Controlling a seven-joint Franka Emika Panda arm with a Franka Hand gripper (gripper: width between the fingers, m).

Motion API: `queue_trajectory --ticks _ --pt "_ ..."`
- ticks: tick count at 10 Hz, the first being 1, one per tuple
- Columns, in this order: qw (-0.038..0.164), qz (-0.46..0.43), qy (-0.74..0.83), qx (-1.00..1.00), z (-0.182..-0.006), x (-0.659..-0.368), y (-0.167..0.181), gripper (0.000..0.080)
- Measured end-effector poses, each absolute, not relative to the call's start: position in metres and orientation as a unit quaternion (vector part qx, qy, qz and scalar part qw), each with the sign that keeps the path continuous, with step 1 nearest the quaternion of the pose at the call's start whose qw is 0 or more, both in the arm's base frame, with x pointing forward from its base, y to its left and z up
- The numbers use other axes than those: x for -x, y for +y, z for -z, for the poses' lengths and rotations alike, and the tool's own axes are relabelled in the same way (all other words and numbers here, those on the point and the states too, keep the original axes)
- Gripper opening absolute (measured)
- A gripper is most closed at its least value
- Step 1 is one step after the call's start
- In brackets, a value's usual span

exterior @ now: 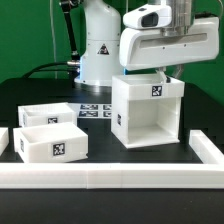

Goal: Assemble drawer

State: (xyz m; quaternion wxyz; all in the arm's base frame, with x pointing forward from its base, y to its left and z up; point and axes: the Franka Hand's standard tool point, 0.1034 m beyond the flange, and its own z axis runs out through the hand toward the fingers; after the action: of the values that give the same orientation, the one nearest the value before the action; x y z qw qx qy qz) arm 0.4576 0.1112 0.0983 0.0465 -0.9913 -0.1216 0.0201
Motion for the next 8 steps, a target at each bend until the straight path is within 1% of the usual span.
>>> queue_trajectory --ticks 2,5,7,8 --pt "0.050 -0.011 -0.102 0.993 -0.098 -0.490 0.101 0.0039" --pt "0.052 0.008 -0.089 0.995 -0.099 -0.530 0.087 0.0041" --pt "0.052 0.017 -0.089 0.995 -0.099 -0.544 0.084 0.0041" --pt "0.052 0.020 -0.097 0.994 -0.100 -0.546 0.083 0.0041"
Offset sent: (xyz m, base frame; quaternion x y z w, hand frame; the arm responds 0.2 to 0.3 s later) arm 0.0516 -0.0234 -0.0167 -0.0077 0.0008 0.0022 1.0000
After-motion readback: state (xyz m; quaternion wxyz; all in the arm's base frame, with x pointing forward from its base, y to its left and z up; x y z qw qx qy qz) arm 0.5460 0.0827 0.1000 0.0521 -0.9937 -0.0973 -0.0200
